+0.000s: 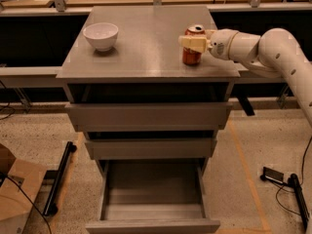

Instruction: Pick coke can from bottom drawer and place on counter

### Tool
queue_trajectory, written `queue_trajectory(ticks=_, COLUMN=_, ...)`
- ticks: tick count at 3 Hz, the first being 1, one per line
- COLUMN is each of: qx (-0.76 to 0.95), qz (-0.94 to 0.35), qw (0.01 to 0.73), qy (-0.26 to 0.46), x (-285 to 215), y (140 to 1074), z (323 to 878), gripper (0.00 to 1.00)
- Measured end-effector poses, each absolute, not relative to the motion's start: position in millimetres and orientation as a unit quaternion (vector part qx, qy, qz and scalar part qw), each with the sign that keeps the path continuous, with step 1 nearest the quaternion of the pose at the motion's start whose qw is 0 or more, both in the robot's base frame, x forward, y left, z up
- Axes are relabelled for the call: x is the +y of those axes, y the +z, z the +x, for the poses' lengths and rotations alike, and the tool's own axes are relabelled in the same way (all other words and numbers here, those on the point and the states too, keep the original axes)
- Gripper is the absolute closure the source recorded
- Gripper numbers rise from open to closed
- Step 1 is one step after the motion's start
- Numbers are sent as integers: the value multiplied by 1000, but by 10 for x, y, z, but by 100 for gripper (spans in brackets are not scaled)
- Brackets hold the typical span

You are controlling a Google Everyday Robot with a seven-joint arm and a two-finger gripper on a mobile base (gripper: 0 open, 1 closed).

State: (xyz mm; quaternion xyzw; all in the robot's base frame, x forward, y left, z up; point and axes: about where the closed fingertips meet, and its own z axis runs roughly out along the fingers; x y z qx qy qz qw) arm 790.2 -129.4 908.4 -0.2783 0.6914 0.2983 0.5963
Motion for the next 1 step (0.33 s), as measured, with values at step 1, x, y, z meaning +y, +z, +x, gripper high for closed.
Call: queue_trajectory(ticks=1, qx=691, qz=-280, qw=595, qy=300, x=-1262, y=9079, z=7905, gripper=0)
